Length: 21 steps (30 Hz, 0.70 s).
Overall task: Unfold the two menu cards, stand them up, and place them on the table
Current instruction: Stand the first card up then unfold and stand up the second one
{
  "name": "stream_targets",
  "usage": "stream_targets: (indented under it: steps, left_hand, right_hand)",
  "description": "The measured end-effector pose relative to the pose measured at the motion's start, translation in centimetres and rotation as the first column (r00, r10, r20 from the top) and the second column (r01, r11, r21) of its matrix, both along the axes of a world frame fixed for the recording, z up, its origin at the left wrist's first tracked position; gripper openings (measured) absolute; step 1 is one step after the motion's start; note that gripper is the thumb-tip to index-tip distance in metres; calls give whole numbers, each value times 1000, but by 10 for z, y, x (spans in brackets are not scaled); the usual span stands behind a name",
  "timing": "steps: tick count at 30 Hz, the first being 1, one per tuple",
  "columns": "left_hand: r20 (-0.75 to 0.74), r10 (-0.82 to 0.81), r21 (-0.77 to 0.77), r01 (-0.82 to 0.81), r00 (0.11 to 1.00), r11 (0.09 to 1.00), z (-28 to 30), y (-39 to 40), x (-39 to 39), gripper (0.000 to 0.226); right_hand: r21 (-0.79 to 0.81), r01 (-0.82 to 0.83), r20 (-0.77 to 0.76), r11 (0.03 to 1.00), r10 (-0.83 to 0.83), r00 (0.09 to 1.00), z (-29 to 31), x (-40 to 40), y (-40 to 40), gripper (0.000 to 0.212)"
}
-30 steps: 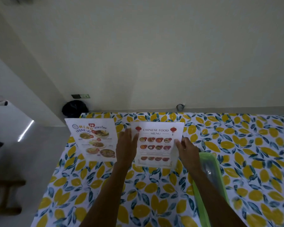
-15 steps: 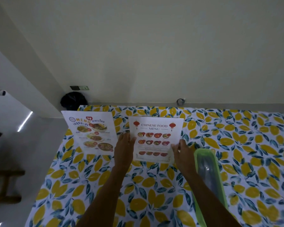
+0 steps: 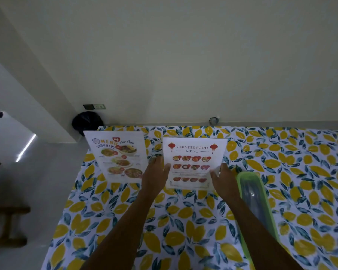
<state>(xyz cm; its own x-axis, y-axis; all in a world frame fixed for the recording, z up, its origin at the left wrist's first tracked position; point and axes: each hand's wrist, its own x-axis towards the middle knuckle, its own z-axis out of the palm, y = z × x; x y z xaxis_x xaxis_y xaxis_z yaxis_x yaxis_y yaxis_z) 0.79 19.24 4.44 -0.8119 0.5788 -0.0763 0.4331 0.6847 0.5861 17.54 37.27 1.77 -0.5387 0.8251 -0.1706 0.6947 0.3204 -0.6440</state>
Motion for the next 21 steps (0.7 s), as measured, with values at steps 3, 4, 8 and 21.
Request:
stream_targets:
  steps: [3, 4, 8, 21]
  left_hand:
    - [-2, -25, -59, 25, 1000, 998, 6, -18, -3, 52]
    - [-7, -41, -86, 40, 999, 995, 5, -26, -4, 55]
    - [-25, -93, -154, 88, 995, 984, -1, -66, -11, 65]
    - [-121, -196, -243, 162, 973, 956, 19, -209, -66, 80]
  right_hand:
    - [-1, 103, 127, 995, -102, 987, 7, 6, -14, 55]
    - [17, 141, 176, 990, -141, 974, 8, 9, -21, 62]
    - [128, 124, 261, 984, -154, 953, 20, 12, -61, 69]
    - [293, -128, 314, 948, 31, 949, 58, -56, -209, 50]
